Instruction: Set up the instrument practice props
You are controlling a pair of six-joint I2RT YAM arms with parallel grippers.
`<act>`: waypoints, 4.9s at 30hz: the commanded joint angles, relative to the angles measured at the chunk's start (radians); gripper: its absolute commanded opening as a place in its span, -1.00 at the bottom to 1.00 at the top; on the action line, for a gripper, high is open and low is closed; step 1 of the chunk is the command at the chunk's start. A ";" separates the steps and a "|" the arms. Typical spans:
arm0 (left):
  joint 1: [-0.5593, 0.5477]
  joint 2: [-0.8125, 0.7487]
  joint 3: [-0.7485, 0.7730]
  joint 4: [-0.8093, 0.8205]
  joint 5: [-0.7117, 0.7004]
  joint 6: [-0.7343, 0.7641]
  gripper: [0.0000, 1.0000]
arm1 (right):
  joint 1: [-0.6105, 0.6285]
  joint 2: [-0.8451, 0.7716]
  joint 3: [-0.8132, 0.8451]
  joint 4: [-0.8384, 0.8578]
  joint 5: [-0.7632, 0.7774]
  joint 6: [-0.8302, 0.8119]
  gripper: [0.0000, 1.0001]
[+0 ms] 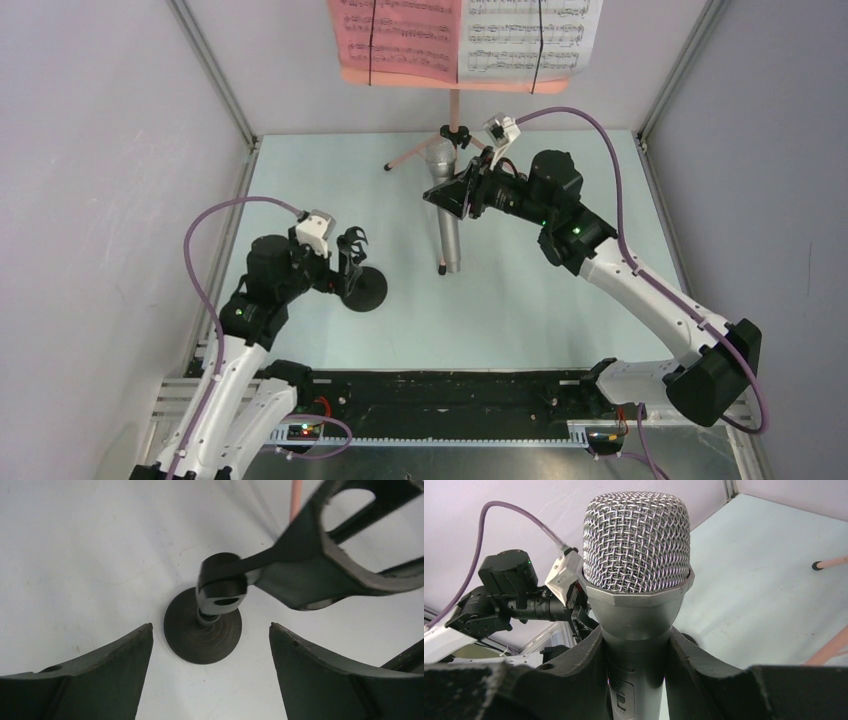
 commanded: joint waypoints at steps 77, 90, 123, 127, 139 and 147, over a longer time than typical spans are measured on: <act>-0.576 0.323 -0.225 1.035 -0.154 -0.047 -1.00 | 0.266 -0.162 -0.052 0.278 0.561 -0.305 -1.00; -0.607 0.364 -0.224 1.037 -0.183 -0.052 -1.00 | 0.279 -0.178 -0.125 0.339 0.545 -0.304 -1.00; -0.631 0.364 -0.258 1.036 -0.238 -0.121 -1.00 | 0.453 -0.223 -0.401 0.656 0.710 -0.575 -1.00; -0.631 0.361 -0.258 1.036 -0.239 -0.125 -1.00 | 0.462 -0.238 -0.438 0.662 0.716 -0.564 -1.00; -0.630 0.375 -0.253 1.037 -0.238 -0.111 -1.00 | 0.518 -0.155 -0.410 0.651 0.900 -0.651 -1.00; -0.630 0.386 -0.247 1.036 -0.238 -0.109 -1.00 | 0.531 -0.103 -0.349 0.573 1.050 -0.648 -1.00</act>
